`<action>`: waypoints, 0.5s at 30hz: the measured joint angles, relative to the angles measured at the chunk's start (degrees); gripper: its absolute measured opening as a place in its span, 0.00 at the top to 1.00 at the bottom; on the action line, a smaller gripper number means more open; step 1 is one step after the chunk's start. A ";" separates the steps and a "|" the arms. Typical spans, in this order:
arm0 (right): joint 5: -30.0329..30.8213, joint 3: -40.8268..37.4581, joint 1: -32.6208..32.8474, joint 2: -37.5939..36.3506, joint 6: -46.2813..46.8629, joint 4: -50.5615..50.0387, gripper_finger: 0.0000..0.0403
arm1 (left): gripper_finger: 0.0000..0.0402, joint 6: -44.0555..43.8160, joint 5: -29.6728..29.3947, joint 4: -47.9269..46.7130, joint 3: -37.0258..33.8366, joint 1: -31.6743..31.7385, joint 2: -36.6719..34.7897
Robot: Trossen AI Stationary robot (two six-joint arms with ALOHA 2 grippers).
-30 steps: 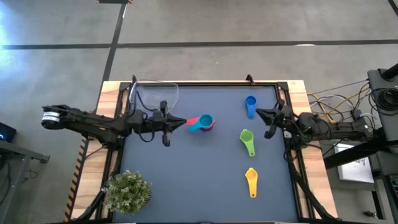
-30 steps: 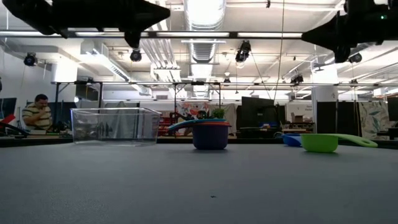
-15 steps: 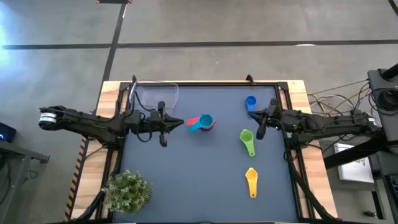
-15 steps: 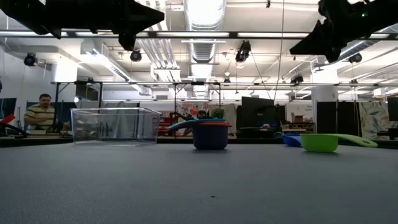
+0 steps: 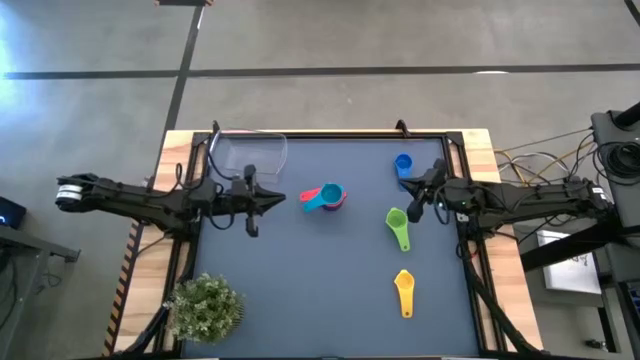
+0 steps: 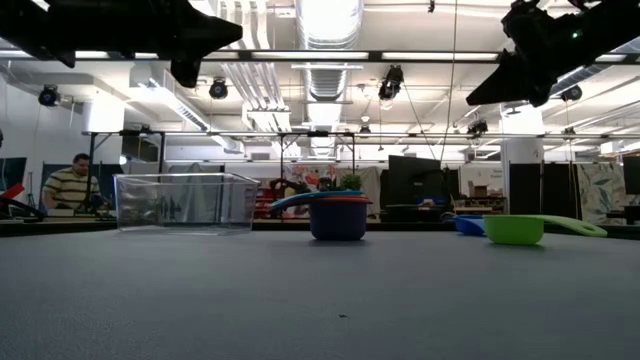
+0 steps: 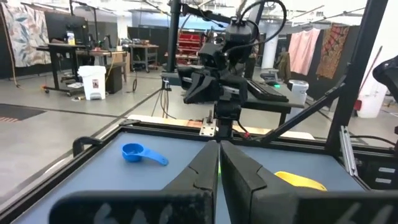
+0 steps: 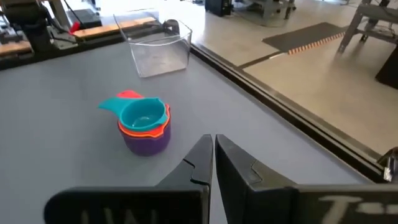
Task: Nest measuring cups in basket
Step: Stack the green measuring cup on top of the light blue measuring cup
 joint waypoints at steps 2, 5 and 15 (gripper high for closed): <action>0.01 0.00 0.00 -0.03 0.98 -0.02 0.98 | 1.00 0.02 -0.06 0.03 -0.20 0.00 -0.42; 0.02 0.00 0.00 -0.02 3.04 -0.42 0.98 | 1.00 -0.09 -0.21 0.03 -0.26 0.00 -0.55; -2.97 5.61 0.00 3.64 9.75 -16.14 0.95 | 1.00 -1.19 -0.21 -0.41 -0.26 0.00 -0.55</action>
